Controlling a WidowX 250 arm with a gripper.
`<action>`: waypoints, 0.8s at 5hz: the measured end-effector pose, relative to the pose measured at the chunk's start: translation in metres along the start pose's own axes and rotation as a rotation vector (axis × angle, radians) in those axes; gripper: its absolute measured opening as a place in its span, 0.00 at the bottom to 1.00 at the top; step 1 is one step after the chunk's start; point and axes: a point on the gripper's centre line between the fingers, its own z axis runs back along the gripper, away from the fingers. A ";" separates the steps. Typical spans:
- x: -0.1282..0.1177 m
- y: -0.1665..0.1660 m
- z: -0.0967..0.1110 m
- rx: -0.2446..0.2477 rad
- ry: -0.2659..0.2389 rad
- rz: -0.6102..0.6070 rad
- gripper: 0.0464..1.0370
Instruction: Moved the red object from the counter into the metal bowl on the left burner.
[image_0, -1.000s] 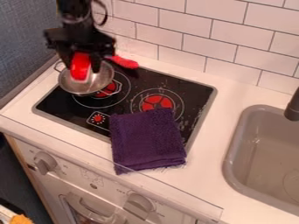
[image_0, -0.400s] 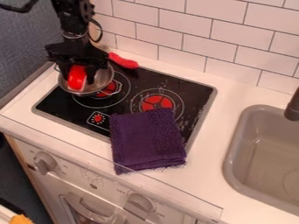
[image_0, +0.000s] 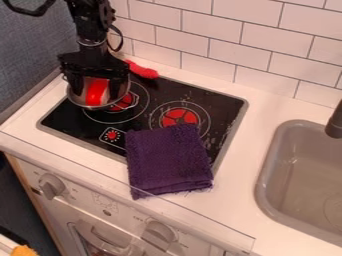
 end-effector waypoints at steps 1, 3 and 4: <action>-0.003 -0.002 0.001 0.010 0.016 -0.007 0.96; 0.007 0.004 0.043 0.000 -0.061 0.011 0.96; 0.006 0.003 0.082 -0.070 -0.192 0.048 0.96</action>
